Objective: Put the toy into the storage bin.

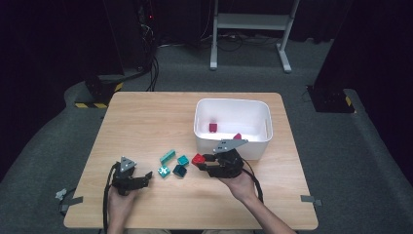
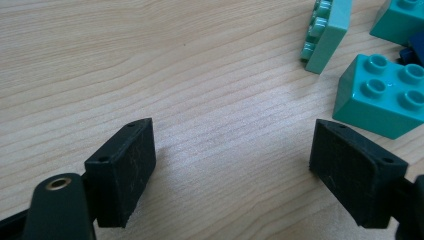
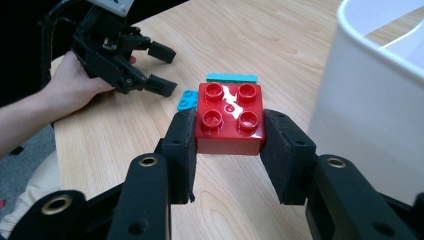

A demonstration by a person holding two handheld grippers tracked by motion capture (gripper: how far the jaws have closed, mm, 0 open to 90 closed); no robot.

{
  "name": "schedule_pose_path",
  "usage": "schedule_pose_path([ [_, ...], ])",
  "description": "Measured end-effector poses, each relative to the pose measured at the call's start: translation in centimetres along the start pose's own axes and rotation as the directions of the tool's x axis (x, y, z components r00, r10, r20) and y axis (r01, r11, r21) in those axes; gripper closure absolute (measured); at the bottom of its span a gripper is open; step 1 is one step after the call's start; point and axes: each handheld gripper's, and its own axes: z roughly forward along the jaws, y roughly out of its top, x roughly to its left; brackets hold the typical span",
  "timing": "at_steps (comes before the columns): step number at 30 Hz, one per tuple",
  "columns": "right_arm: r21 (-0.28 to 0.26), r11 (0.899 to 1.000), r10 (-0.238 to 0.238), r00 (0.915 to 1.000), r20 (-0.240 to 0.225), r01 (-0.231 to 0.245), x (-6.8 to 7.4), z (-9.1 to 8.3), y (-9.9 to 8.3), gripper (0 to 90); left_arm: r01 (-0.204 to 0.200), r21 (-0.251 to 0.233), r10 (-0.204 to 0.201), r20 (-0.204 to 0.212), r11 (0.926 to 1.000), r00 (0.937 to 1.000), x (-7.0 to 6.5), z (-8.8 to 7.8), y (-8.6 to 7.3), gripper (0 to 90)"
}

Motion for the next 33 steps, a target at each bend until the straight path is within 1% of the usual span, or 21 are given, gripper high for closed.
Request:
schedule_pose_path([
  [4, -0.011, 1.0, -0.005, 0.9999, 0.015, 0.005, -0.5, -0.8, 0.5, 59.2, 0.001, -0.001, -0.001, 0.0, 1.0, 1.0, 0.0, 0.0, 0.0, 18.7],
  [7, -0.02, 1.0, -0.001, 0.9999, 0.014, 0.001, -0.8, -1.3, 0.9, 59.2, 0.0, -0.001, 0.0, 0.0, 1.0, 1.0, 0.0, 0.0, 0.0, 18.7],
  [12, -0.043, 0.999, -0.006, 0.9992, 0.04, 0.008, -1.2, -2.7, 1.6, 59.2, 0.001, -0.001, -0.001, 0.0, 1.0, 1.0, 0.0, 0.0, 0.0, 18.7],
  [18, -0.068, 0.998, 0.004, 0.9973, 0.073, 0.001, -2.4, -4.4, 2.4, 59.2, 0.001, -0.001, -0.001, 0.0, 1.0, 1.0, 0.0, 0.0, 0.0, 18.7],
  [22, -0.091, 0.996, 0.034, 0.9953, 0.091, -0.025, -3.3, -5.2, 2.9, 59.2, 0.001, -0.001, -0.001, 0.0, 1.0, 1.0, 0.0, 0.0, 0.0, 18.7],
  [26, -0.095, 0.995, 0.053, 0.9925, 0.11, -0.043, -4.3, -5.6, 3.2, 59.2, 0.001, 0.0, -0.001, 0.0, 1.0, 1.0, 0.0, 0.0, 0.0, 18.7],
  [28, -0.101, 0.993, 0.067, 0.9903, 0.122, -0.054, -4.9, -5.9, 3.4, 59.2, 0.0, 0.0, 0.0, -0.001, 1.0, 1.0, 0.0, 0.0, 0.0, 18.7],
  [30, -0.116, 0.99, 0.092, 0.9877, 0.126, -0.077, -5.5, -6.1, 3.5, 59.2, 0.001, 0.0, -0.001, -0.001, 1.0, 1.0, 0.0, 0.0, 0.0, 18.7],
  [33, -0.111, 0.989, 0.111, 0.9829, 0.147, -0.095, -6.4, -6.3, 3.5, 59.2, 0.001, 0.0, -0.001, -0.001, 1.0, 1.0, 0.0, 0.0, 0.0, 18.7],
])
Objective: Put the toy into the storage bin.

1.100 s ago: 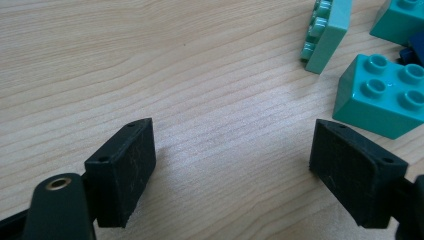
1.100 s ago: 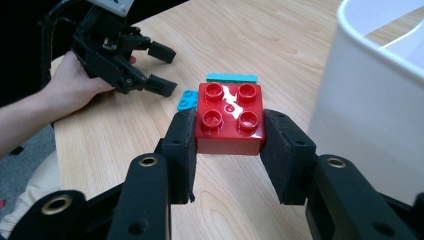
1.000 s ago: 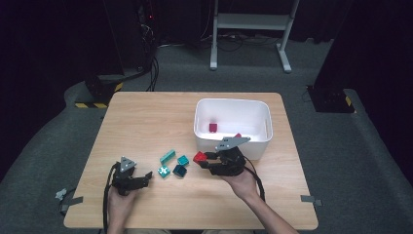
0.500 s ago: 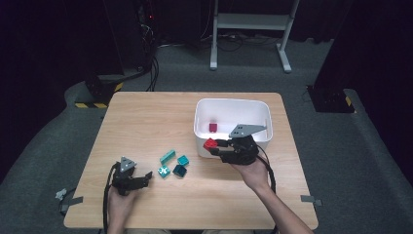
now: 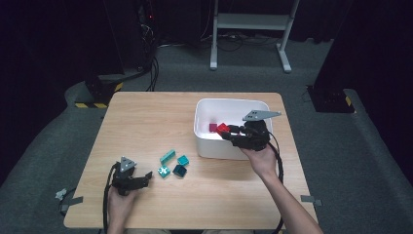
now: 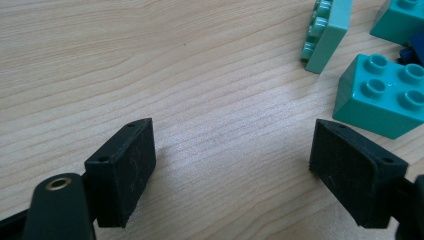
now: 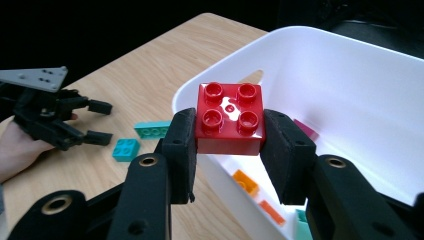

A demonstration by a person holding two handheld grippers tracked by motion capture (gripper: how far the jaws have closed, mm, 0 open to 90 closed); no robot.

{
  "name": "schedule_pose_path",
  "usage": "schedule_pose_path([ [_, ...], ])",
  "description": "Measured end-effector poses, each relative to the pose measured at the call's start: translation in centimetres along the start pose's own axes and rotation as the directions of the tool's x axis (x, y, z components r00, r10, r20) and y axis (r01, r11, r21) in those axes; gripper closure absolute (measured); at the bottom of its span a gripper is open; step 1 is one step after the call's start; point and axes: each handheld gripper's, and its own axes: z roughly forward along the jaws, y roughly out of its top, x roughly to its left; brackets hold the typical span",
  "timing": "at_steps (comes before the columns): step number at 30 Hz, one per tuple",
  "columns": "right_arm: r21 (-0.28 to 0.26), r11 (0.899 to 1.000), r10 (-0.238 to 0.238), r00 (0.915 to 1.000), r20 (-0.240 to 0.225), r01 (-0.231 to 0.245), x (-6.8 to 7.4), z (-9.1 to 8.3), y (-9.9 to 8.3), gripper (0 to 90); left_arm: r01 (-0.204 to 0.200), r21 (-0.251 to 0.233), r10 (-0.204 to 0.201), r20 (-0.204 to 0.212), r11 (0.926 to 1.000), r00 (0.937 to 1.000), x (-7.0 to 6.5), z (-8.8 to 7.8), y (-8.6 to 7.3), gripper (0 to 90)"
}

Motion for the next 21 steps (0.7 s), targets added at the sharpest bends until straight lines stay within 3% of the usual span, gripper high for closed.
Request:
schedule_pose_path([
  [21, 0.026, 0.995, 0.097, 0.9913, 0.088, -0.1, -3.3, 0.8, -0.3, 59.1, 0.0, 0.0, 0.0, 0.0, 1.0, 1.0, 0.0, 0.0, 0.0, 18.7],
])
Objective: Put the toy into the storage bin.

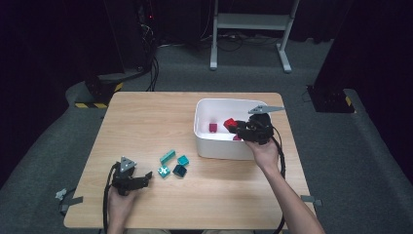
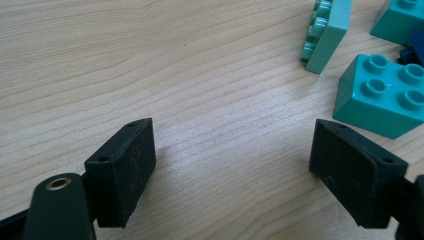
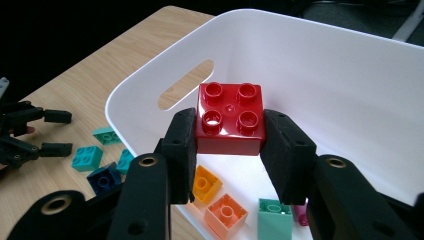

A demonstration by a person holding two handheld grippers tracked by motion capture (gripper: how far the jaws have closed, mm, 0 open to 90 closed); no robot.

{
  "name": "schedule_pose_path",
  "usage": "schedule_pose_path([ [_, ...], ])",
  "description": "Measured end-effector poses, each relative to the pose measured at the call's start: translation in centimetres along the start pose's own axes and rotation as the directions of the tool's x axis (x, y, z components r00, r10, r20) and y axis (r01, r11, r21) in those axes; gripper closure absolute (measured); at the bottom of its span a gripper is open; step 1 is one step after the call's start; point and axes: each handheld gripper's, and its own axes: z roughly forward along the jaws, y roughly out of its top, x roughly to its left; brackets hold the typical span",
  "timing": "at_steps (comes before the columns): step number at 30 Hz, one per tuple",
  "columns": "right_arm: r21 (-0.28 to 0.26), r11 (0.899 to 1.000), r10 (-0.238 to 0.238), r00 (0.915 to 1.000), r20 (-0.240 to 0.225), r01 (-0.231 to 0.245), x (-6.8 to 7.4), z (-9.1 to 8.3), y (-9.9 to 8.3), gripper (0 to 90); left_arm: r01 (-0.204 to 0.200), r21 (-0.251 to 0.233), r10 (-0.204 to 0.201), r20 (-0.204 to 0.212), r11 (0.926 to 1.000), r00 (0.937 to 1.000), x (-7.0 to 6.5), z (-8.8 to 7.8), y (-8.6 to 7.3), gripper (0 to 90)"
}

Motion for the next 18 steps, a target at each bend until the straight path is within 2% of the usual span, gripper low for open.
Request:
schedule_pose_path([
  [11, 0.017, 1.0, -0.008, 0.9989, 0.046, 0.007, -0.45, 0.12, -0.03, 59.0, -0.001, 0.0, 0.001, 0.0, 1.0, 1.0, 0.0, 0.0, 0.0, 18.7],
  [18, 0.032, 0.999, 0.004, 0.9968, 0.08, -0.006, -0.96, 0.51, -0.22, 58.2, 0.0, 0.0, 0.0, 0.0, 1.0, 1.0, 0.0, 0.0, 0.0, 18.7],
])
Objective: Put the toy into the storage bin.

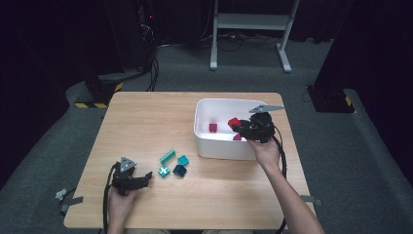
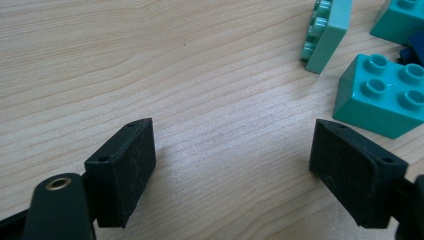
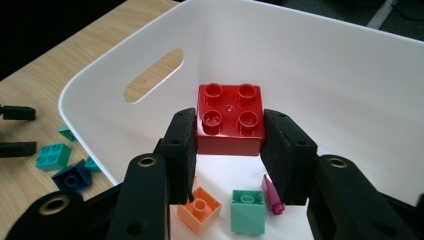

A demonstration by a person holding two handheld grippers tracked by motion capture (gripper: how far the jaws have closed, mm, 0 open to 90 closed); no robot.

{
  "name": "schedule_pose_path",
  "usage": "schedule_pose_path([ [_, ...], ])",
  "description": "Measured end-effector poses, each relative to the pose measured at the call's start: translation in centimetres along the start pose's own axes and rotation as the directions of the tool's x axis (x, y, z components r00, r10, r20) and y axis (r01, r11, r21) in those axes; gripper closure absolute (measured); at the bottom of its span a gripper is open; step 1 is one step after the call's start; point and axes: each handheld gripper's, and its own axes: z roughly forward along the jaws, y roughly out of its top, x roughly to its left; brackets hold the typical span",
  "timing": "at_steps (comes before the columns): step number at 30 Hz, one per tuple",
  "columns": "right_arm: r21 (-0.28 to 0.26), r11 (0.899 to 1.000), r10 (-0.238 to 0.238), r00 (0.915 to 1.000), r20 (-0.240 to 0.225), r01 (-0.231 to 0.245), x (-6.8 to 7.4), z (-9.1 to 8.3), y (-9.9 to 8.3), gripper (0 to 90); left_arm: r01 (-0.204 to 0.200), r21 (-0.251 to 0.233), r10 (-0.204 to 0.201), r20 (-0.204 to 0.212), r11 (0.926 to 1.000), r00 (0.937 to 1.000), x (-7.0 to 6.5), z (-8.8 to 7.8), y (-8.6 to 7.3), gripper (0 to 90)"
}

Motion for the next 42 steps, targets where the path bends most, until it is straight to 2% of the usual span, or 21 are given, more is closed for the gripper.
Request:
schedule_pose_path([
  [4, -0.009, 1.0, 0.006, 0.9998, 0.016, -0.005, -0.1, 0.0, -0.3, 49.9, 0.0, 0.0, 0.0, 0.0, 1.0, 1.0, 0.0, 0.0, 0.0, 18.7],
  [7, -0.01, 1.0, 0.007, 1.0, 0.005, -0.007, 0.1, 0.0, -0.6, 46.5, -0.001, 0.001, 0.001, 0.0, 1.0, 1.0, 0.0, 0.0, 0.0, 18.7],
  [13, -0.047, 0.998, -0.035, 0.9994, -0.007, 0.034, 1.3, -0.6, -1.0, 45.0, 0.0, 0.0, 0.0, 0.0, 1.0, 1.0, 0.0, 0.0, 0.0, 18.7],
  [19, -0.08, 0.994, -0.082, 0.9952, -0.053, 0.078, 3.2, -1.3, -1.0, 45.3, -0.001, 0.001, 0.001, -0.001, 1.0, 1.0, 0.0, 0.0, 0.0, 18.7],
  [25, -0.11, 0.988, -0.122, 0.987, -0.105, 0.11, 5.1, -1.3, -1.2, 45.7, -0.001, 0.0, 0.001, -0.001, 1.0, 1.0, 0.0, 0.0, 0.0, 18.6],
  [33, -0.11, 0.983, -0.163, 0.9748, -0.152, 0.148, 7.1, -0.9, -1.5, 45.1, -0.001, 0.001, 0.001, -0.001, 1.0, 1.0, 0.0, 0.0, 0.0, 18.7],
  [37, -0.125, 0.976, -0.198, 0.9638, -0.179, 0.177, 8.2, -0.6, -1.9, 44.8, 0.0, 0.0, 0.0, -0.001, 1.0, 1.0, 0.0, 0.0, 0.0, 18.7],
  [42, -0.122, 0.973, -0.217, 0.9536, -0.208, 0.195, 9.4, 0.1, -2.3, 44.5, -0.001, 0.001, 0.001, -0.001, 1.0, 1.0, 0.0, 0.0, 0.0, 18.7],
])
